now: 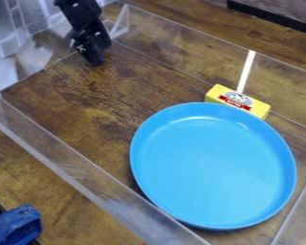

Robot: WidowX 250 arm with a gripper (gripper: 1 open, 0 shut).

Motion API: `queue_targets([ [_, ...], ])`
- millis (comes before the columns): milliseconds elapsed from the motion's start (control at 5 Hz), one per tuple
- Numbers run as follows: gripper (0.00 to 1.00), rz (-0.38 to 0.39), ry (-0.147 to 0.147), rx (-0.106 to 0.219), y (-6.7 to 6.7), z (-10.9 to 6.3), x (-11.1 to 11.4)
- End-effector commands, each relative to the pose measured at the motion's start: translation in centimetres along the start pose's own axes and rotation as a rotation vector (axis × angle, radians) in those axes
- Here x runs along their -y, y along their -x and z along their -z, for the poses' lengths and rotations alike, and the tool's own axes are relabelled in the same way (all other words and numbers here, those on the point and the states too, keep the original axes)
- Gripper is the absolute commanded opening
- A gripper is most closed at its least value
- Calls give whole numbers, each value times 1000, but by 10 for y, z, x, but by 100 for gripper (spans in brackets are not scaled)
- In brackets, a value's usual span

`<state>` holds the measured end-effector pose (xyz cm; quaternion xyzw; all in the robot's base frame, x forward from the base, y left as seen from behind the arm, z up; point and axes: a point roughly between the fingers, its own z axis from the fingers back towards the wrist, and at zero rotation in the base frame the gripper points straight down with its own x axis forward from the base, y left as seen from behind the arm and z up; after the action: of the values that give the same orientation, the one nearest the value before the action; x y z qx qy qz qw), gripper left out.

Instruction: Remove the green object from inside the blue tray and put it on the table

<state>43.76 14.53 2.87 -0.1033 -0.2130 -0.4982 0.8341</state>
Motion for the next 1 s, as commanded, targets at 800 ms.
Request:
queue_targets([
  [800, 100, 102, -36, 12, 11, -20, -13],
])
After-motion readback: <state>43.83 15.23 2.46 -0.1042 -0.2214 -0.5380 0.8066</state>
